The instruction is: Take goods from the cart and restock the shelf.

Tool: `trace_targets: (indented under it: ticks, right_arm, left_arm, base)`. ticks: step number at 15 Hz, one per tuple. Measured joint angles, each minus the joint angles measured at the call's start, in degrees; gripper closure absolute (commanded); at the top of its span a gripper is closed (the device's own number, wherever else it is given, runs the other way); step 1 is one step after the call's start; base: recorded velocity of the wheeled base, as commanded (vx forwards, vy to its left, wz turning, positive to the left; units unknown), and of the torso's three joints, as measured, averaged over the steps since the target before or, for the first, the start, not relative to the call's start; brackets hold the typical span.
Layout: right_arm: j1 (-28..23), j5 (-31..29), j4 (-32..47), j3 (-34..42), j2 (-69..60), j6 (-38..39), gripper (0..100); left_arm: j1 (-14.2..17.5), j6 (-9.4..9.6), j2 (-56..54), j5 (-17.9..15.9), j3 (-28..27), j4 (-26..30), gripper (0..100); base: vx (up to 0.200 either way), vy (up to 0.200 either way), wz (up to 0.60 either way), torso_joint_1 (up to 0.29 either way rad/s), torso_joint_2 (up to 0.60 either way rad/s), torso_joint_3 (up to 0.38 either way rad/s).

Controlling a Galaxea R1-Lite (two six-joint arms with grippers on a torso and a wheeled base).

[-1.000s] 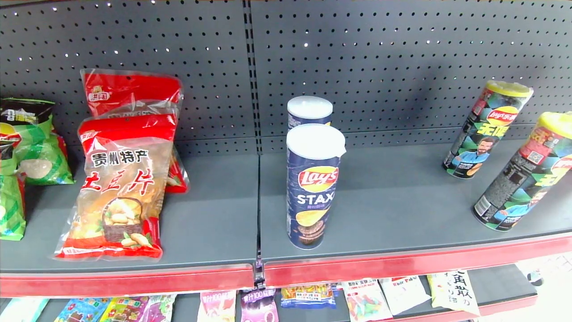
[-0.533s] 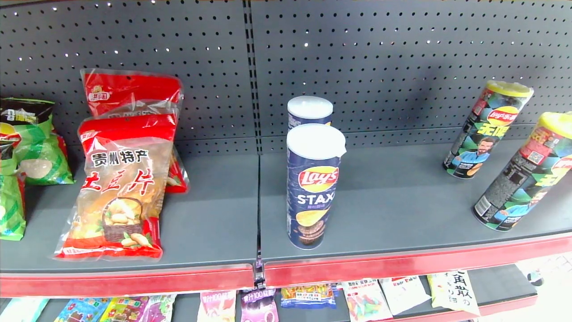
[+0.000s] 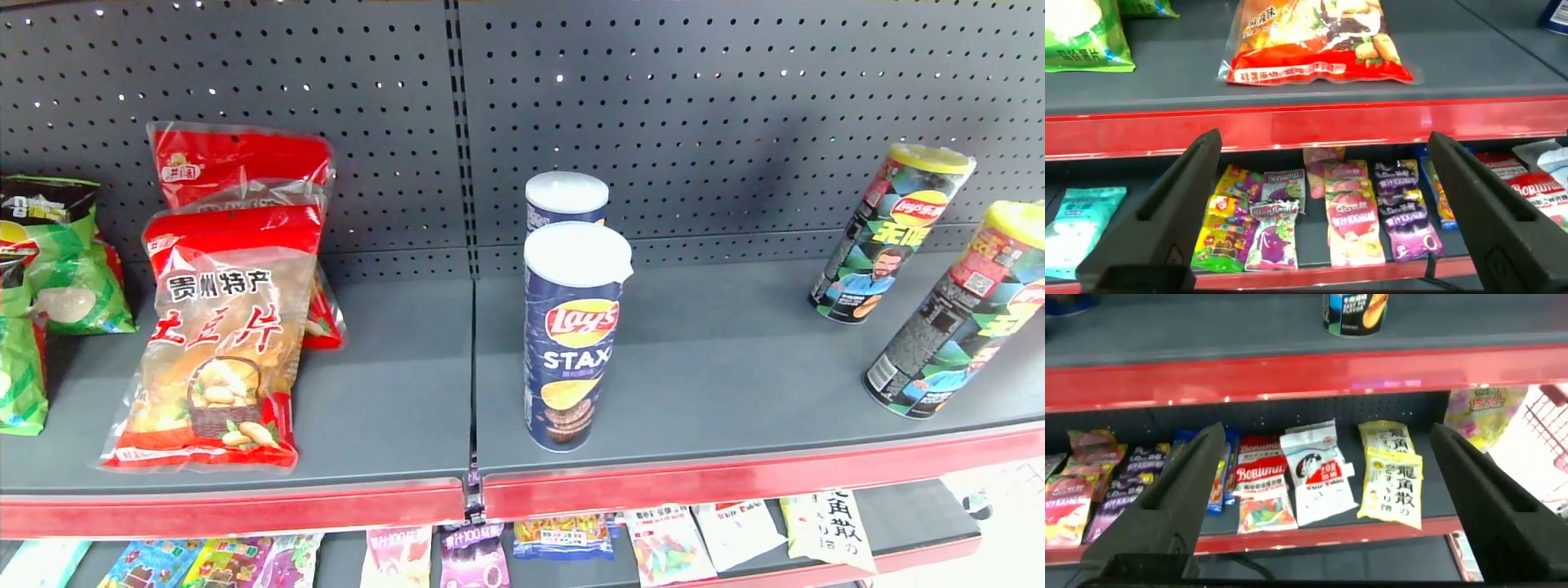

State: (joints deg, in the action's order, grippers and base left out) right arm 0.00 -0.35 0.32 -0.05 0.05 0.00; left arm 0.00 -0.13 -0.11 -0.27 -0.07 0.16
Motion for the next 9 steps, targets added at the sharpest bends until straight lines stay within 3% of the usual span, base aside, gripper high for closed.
trace_targets:
  ticks: [1, 4, 9]
  right_arm:
    - [0.0, -0.1, 0.0, 0.0, 0.0, 0.0, 0]
    - [0.0, -0.1, 0.0, 0.0, 0.0, 0.0, 0]
    - [0.0, -0.1, 0.0, 0.0, 0.0, 0.0, 0]
  left_arm:
    - [0.0, 0.00, 0.0, 0.0, 0.0, 0.0, 0]
    - [0.0, 0.00, 0.0, 0.0, 0.0, 0.0, 0]
    - [0.0, 0.00, 0.0, 0.0, 0.0, 0.0, 0]
  base:
    - [-0.200, 0.000, 0.00, -0.002, 0.00, 0.002]
    - [0.000, 0.000, 0.00, 0.000, 0.00, 0.000]
    - [0.000, -0.200, 0.00, 0.008, 0.01, 0.004]
